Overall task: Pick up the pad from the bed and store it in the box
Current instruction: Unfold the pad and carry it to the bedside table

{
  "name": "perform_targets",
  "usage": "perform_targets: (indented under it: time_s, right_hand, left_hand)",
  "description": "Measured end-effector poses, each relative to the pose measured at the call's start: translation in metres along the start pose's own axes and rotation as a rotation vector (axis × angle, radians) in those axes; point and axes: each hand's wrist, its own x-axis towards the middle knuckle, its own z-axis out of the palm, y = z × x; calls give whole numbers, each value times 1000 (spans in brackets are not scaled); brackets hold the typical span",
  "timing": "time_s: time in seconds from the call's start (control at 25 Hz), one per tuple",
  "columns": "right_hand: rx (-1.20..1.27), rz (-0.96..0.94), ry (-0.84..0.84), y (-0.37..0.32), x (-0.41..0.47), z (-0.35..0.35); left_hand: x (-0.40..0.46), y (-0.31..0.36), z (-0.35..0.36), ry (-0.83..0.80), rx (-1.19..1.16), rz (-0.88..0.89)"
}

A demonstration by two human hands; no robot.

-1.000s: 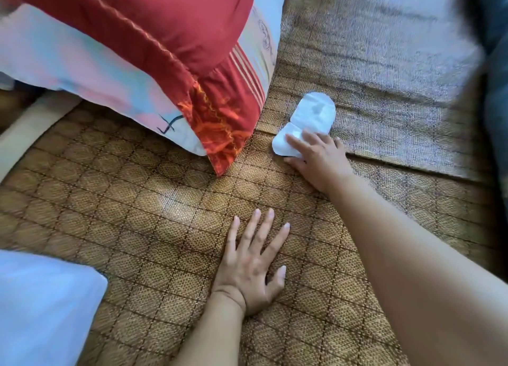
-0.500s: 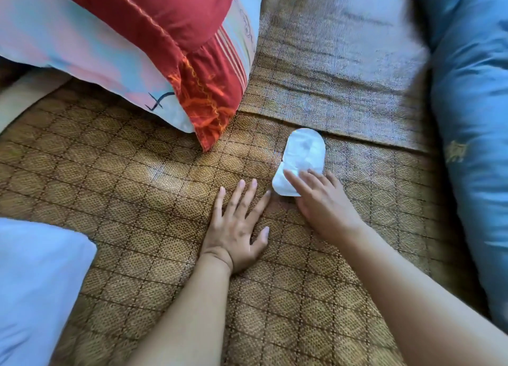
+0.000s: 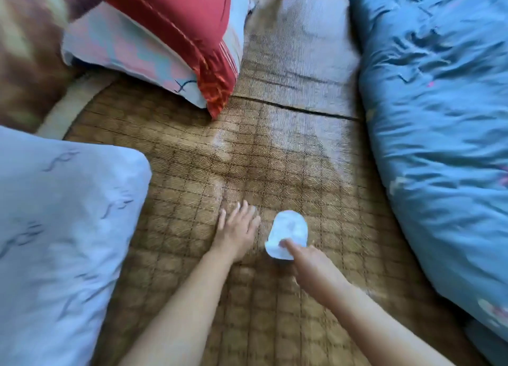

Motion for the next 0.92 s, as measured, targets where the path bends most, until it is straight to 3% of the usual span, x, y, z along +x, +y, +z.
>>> perform_targets:
  time_s: [0.16, 0.32, 0.6, 0.92]
  right_hand:
    - [348, 62, -10, -44, -84, -52]
    - [600, -36, 29, -104, -169, -116]
    - [1034, -122, -27, -177, -311, -193]
    - [1215, -171, -348, -252, -378, -164]
  left_hand:
    - [-134, 37, -63, -142, -489, 37]
    - [-239, 76, -139, -126, -873, 49]
    - [-415, 114, -206, 0, -1003, -12]
    - [-579, 103, -178, 391, -1077, -199]
